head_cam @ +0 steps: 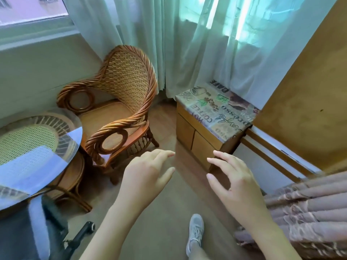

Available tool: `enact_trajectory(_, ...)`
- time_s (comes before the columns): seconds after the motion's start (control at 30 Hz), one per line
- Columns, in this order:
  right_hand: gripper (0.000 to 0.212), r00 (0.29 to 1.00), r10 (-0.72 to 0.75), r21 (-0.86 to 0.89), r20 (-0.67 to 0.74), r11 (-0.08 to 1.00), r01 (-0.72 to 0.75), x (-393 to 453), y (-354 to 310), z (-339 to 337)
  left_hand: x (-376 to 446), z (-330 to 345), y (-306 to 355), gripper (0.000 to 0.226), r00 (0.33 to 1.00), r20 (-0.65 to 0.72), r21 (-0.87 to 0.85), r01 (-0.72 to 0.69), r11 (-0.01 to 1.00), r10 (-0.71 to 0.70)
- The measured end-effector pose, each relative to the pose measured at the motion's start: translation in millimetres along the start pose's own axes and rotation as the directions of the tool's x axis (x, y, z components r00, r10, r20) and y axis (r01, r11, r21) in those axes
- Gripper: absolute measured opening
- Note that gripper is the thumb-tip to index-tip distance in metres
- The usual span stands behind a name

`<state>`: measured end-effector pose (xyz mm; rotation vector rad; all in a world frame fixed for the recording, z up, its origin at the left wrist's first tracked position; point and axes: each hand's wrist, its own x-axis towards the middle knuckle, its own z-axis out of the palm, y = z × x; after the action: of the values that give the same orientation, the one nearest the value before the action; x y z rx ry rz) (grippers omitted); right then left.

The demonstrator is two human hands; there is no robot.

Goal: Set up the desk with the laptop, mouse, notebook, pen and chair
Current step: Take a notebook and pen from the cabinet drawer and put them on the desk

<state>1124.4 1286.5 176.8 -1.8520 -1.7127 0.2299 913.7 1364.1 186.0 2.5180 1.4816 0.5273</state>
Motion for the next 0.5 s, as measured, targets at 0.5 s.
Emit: enact_trajectory(0.5, 0.037, 0.985, -0.010, -0.065, 0.170, 0.998, 0.021, 222, 106, 53, 226, 99, -31, 0.039, 0.980, 0.179, -0.089, 0.107, 0.990, -0.090)
